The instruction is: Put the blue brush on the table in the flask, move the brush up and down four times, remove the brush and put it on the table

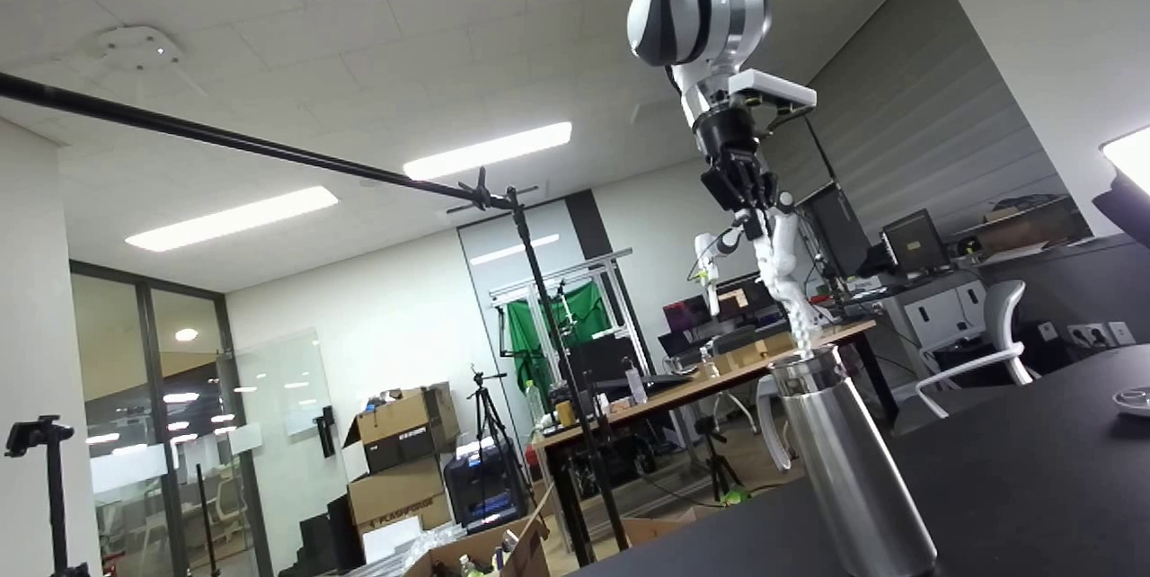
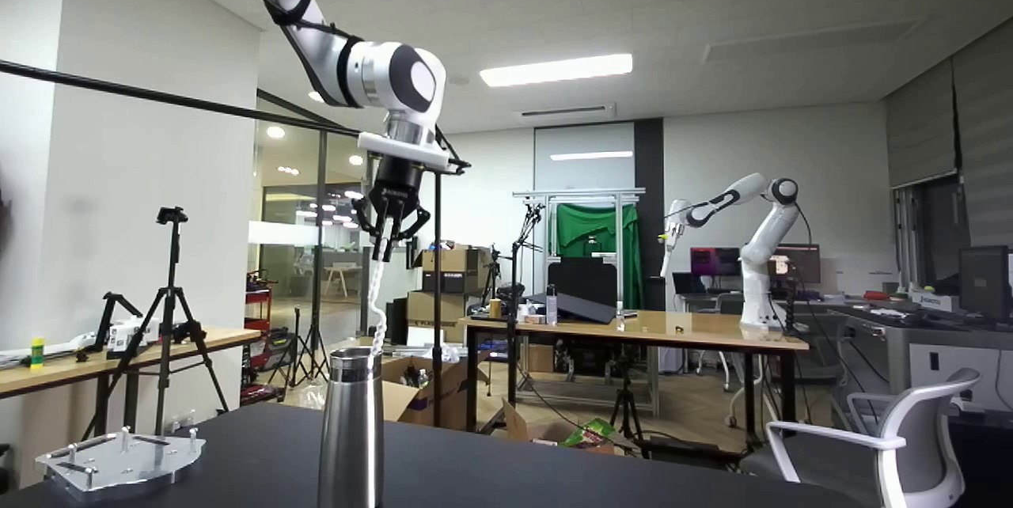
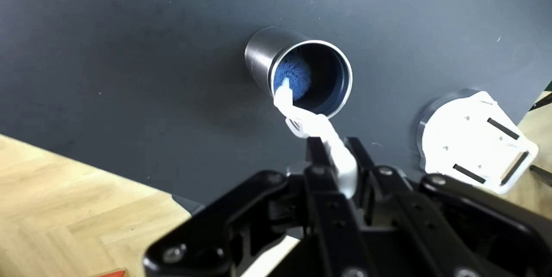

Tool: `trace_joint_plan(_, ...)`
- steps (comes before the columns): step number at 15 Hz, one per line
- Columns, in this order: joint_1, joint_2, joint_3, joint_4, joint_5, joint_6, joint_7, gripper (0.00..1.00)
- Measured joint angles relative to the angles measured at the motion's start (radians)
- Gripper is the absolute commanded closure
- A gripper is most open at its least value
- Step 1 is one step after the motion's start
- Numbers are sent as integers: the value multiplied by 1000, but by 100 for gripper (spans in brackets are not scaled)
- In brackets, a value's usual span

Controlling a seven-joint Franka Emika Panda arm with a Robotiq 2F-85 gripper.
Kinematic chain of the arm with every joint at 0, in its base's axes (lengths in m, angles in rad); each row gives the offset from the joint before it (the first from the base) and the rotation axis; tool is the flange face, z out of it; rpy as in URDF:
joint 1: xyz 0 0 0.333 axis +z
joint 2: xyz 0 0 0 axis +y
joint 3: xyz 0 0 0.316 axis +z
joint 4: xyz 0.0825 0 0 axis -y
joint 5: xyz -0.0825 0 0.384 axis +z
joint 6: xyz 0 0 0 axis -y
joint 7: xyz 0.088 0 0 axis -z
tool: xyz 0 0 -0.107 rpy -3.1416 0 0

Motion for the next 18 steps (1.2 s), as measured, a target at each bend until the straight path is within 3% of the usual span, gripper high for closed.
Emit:
trace_joint_plan(11,-6,-62,-4,306,5,-189,-1,96)
trace_joint_plan(18,-85,-54,-37,448,67,-201,-1,96)
